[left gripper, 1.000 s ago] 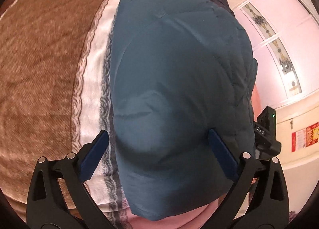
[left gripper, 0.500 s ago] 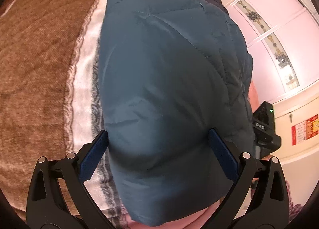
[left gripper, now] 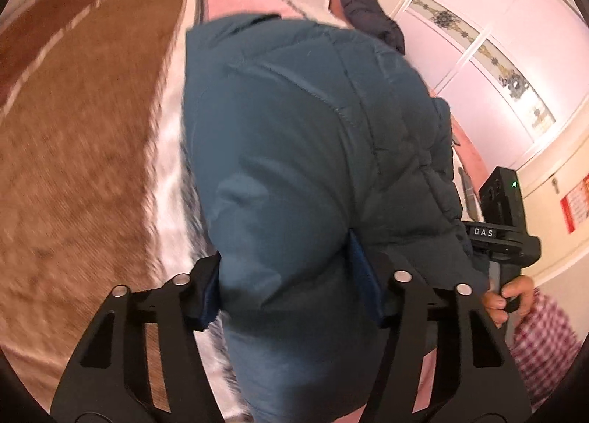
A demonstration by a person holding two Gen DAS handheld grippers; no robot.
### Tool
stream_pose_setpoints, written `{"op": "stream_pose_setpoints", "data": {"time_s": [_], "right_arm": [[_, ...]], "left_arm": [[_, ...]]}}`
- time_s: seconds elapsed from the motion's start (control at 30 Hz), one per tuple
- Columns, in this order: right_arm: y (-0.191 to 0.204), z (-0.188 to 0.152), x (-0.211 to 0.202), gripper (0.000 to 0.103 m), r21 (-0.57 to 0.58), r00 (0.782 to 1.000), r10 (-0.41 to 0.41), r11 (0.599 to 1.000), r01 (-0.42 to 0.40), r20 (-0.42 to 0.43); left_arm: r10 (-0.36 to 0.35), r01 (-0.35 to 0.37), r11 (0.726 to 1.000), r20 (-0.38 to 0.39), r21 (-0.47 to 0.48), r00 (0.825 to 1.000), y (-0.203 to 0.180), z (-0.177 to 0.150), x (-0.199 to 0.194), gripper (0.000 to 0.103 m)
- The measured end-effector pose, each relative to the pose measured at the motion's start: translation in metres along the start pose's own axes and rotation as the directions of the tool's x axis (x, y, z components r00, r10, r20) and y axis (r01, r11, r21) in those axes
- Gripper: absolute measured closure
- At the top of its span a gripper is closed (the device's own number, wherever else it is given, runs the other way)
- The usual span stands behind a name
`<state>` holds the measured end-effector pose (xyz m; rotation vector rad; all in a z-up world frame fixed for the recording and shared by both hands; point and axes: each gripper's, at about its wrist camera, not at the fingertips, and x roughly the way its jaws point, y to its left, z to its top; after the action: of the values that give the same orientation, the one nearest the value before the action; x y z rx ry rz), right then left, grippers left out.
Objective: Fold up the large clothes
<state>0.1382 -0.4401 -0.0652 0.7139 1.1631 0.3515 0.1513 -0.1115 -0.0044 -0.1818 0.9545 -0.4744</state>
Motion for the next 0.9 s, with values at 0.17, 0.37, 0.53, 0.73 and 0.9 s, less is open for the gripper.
{"op": "stream_pose_setpoints", "data": {"time_s": [0.17,0.37,0.53,0.73,0.9], "right_arm": [[0.044,0.010,0.015,0.081,-0.107,0.999,-0.041,0.993,0.044,0.027],[0.119,0.042,0.065,0.082,-0.226,0.999,-0.048,0.973,0.052,0.025],[0.185,0.060,0.124,0.082,-0.341,0.996,-0.087,0.936,0.084,0.007],[0.197,0.052,0.148,0.081,-0.381,0.992,-0.128,0.917,0.121,0.006],[0.166,0.061,0.136,0.063,-0.331,0.993,-0.115,0.938,0.108,-0.003]], "left_arm": [[0.071,-0.074,0.997,0.093,0.027,0.993,0.022,0.030,-0.021,0.047],[0.190,-0.184,0.982,0.169,-0.052,0.967,0.085,0.070,-0.041,0.047],[0.255,-0.234,0.963,0.164,-0.137,0.953,0.153,0.071,-0.042,0.047],[0.277,-0.253,0.955,0.163,-0.152,0.947,0.167,0.059,-0.031,0.033],[0.356,-0.331,0.929,0.151,-0.166,0.922,0.159,0.055,-0.034,0.026]]}}
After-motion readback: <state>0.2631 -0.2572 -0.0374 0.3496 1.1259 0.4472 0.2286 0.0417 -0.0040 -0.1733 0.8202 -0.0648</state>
